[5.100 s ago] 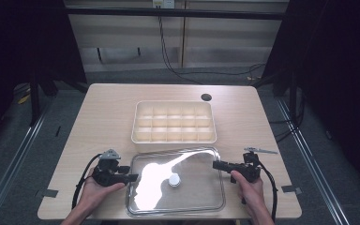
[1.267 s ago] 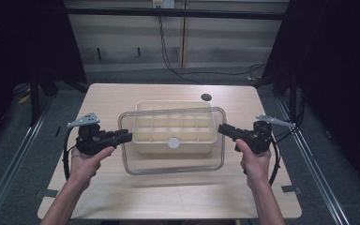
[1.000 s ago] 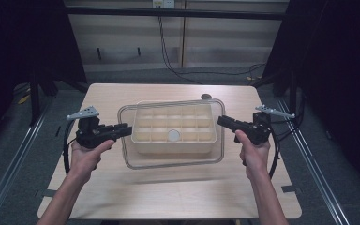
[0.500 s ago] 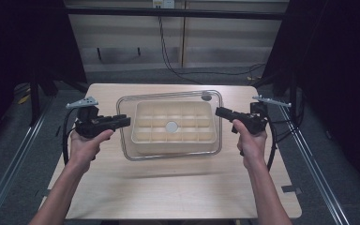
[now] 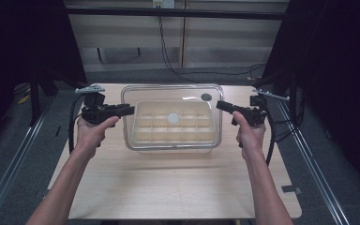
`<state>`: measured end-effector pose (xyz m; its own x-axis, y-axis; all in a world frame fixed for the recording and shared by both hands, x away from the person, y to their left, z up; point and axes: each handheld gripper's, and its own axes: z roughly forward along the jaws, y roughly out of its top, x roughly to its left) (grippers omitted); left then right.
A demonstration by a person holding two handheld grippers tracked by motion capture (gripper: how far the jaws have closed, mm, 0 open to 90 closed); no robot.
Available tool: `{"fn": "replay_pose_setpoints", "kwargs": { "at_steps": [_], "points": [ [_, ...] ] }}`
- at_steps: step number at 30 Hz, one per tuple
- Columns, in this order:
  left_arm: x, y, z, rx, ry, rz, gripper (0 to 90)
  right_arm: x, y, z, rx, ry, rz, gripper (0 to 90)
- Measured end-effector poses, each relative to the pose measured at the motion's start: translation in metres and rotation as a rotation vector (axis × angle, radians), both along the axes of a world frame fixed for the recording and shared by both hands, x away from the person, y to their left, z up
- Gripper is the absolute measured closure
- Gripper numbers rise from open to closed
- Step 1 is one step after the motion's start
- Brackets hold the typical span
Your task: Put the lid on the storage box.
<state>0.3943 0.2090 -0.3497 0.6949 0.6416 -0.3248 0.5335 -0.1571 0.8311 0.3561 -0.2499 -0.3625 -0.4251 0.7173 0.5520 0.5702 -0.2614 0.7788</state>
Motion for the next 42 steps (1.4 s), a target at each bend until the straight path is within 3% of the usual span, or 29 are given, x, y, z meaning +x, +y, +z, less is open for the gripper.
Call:
{"fn": "replay_pose_setpoints", "kwargs": {
  "at_steps": [11, 21, 34, 39, 42],
  "points": [
    [0.023, -0.004, -0.015, 0.025, 0.032, 0.030, 64.2, 0.022, 0.000, -0.014, -0.009, 0.037, 0.001, 75.1],
    [0.042, -0.008, -0.024, 0.011, 0.074, 0.035, 62.6, 0.037, -0.003, -0.025, -0.003, 0.080, -0.002, 75.6],
    [0.040, -0.007, -0.021, 0.005, 0.098, 0.052, 62.4, 0.036, -0.001, -0.021, -0.008, 0.090, -0.004, 75.6],
    [0.036, -0.009, -0.018, 0.013, 0.079, 0.048, 62.5, 0.034, -0.003, -0.020, 0.004, 0.083, -0.005, 75.3],
    [0.035, -0.006, -0.016, -0.015, 0.077, 0.041, 62.9, 0.031, -0.004, -0.017, 0.025, 0.072, -0.005, 75.7]
  ]
}}
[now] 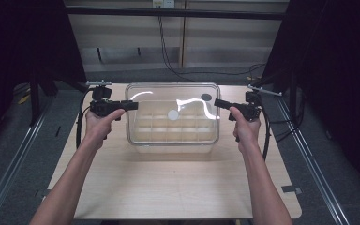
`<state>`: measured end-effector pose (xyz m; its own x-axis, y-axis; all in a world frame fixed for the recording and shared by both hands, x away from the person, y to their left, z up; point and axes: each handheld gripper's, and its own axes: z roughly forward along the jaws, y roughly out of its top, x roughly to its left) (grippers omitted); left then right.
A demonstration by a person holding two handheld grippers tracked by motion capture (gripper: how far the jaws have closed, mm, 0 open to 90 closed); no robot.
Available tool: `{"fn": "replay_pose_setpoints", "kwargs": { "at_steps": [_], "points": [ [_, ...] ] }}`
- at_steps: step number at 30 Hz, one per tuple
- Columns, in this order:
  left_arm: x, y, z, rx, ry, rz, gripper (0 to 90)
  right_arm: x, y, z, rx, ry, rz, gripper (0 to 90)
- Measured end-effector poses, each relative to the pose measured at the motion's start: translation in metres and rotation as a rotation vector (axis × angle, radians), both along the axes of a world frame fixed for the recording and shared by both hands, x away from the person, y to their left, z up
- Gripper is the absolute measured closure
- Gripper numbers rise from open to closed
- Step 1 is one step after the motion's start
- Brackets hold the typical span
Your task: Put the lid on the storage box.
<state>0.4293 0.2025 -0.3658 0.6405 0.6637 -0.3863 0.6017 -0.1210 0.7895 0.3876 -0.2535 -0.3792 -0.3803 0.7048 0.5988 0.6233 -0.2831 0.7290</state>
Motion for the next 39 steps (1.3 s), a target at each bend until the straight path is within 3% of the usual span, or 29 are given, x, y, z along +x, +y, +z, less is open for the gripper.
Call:
{"fn": "replay_pose_setpoints", "kwargs": {
  "at_steps": [4, 15, 23, 28, 34, 39],
  "points": [
    [0.005, 0.000, 0.004, 0.008, -0.007, 0.003, 63.0, 0.000, 0.000, 0.008, 0.002, -0.025, -0.008, 75.8],
    [0.023, -0.007, -0.006, 0.028, 0.016, 0.012, 60.6, 0.019, -0.001, -0.008, -0.010, 0.025, -0.032, 75.2],
    [0.035, -0.012, -0.016, 0.038, 0.034, 0.015, 58.7, 0.030, 0.000, -0.012, -0.082, 0.049, -0.042, 73.1],
    [0.041, -0.014, -0.025, 0.031, 0.051, 0.017, 57.6, 0.037, 0.000, -0.018, -0.091, 0.062, -0.046, 71.7],
    [0.049, -0.014, -0.031, 0.074, 0.067, 0.032, 57.7, 0.043, 0.000, -0.028, -0.106, 0.102, -0.056, 69.7],
    [0.048, -0.011, -0.034, 0.080, 0.078, 0.042, 58.6, 0.045, 0.003, -0.030, -0.107, 0.109, -0.054, 69.3]
  ]
}}
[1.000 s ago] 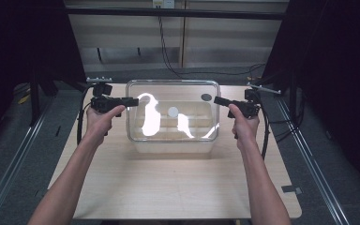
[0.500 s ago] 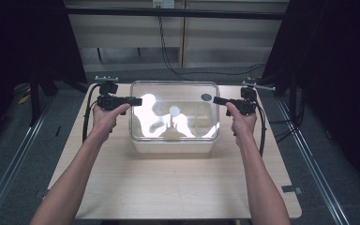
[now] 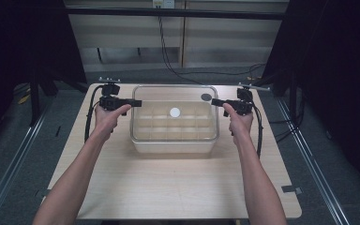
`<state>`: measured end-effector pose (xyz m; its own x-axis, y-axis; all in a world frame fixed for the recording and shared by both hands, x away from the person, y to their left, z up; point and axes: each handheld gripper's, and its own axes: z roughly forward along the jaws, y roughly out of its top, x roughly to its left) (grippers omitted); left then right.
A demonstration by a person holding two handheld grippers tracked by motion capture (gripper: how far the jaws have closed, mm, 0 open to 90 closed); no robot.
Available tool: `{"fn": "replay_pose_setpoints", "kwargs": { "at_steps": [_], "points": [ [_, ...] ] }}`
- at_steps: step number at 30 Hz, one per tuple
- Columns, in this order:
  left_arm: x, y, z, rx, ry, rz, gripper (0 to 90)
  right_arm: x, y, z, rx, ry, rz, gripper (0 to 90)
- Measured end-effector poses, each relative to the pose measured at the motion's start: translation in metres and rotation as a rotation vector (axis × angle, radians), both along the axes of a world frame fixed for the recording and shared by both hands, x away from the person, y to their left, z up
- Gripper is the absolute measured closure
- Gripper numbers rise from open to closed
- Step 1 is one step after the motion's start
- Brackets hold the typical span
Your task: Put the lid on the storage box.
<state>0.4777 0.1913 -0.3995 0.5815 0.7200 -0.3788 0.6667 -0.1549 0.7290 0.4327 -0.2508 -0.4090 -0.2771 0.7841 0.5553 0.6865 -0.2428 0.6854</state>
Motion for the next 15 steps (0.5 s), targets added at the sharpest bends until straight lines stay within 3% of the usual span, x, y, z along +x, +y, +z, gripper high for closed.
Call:
{"fn": "replay_pose_setpoints", "kwargs": {
  "at_steps": [2, 6, 11, 13, 15],
  "points": [
    [0.001, 0.000, -0.001, 0.029, 0.000, 0.015, 59.9, 0.001, 0.001, -0.002, -0.012, 0.013, -0.005, 68.5],
    [0.000, 0.002, -0.007, 0.000, 0.015, 0.030, 61.8, 0.002, 0.003, -0.006, -0.017, 0.019, -0.013, 67.8],
    [0.002, 0.001, -0.014, 0.032, 0.031, 0.031, 61.7, 0.005, 0.006, -0.015, -0.042, 0.038, -0.032, 64.2],
    [0.001, 0.004, -0.020, -0.005, 0.037, 0.038, 62.0, 0.006, 0.007, -0.018, -0.042, 0.044, -0.035, 63.9],
    [0.002, 0.005, -0.025, -0.010, 0.054, 0.032, 62.2, 0.007, 0.006, -0.021, -0.043, 0.048, -0.033, 63.6]
  ]
}}
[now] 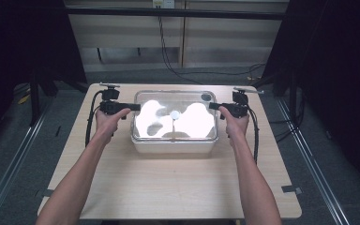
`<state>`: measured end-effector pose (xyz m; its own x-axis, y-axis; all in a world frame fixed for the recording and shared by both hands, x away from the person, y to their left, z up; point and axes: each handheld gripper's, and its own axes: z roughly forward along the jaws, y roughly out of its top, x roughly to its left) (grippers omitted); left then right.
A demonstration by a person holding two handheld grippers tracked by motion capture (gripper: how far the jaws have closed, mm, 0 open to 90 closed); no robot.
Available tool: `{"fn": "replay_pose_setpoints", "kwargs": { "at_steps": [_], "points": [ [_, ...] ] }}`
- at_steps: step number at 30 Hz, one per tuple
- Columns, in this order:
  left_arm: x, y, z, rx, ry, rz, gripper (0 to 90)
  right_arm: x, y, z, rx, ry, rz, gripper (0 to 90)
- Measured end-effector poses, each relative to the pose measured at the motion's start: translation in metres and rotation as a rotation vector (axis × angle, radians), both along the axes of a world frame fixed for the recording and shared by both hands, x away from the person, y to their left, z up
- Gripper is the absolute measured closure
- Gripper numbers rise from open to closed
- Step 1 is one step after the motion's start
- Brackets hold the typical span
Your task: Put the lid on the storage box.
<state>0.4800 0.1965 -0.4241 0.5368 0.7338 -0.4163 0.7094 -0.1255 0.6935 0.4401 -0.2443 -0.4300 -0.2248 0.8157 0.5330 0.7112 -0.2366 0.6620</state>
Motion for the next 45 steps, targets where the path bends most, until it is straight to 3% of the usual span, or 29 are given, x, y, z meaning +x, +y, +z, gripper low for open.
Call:
{"fn": "replay_pose_setpoints", "kwargs": {
  "at_steps": [4, 12, 19, 20, 25, 33, 37, 41, 45],
  "points": [
    [-0.001, 0.000, -0.003, 0.000, 0.011, -0.001, 61.4, 0.000, 0.005, -0.004, -0.054, 0.013, -0.003, 60.0],
    [-0.001, 0.001, -0.005, 0.010, 0.011, -0.013, 60.5, -0.003, 0.008, -0.007, -0.075, 0.011, -0.004, 58.3],
    [-0.003, 0.005, -0.015, -0.006, 0.047, 0.003, 57.5, -0.007, 0.009, -0.019, -0.066, 0.035, 0.003, 60.6],
    [-0.004, 0.005, -0.016, 0.022, 0.038, 0.010, 56.8, -0.008, 0.009, -0.020, -0.066, 0.033, 0.006, 60.6],
    [-0.007, 0.003, -0.012, 0.080, -0.005, -0.003, 63.5, -0.011, 0.008, -0.022, -0.055, 0.027, 0.008, 61.1],
    [-0.011, 0.005, -0.011, 0.083, -0.009, -0.019, 66.7, -0.016, 0.007, -0.021, -0.049, 0.042, 0.019, 62.3],
    [-0.017, 0.008, -0.013, 0.084, -0.007, -0.024, 67.3, -0.024, 0.007, -0.017, -0.090, 0.014, 0.021, 71.4],
    [-0.022, 0.009, -0.013, 0.071, -0.006, -0.037, 67.2, -0.030, 0.005, -0.018, -0.083, 0.019, 0.043, 69.6],
    [-0.027, 0.012, -0.013, 0.057, -0.003, -0.056, 66.3, -0.036, 0.007, -0.020, -0.078, 0.023, 0.066, 61.6]
  ]
}}
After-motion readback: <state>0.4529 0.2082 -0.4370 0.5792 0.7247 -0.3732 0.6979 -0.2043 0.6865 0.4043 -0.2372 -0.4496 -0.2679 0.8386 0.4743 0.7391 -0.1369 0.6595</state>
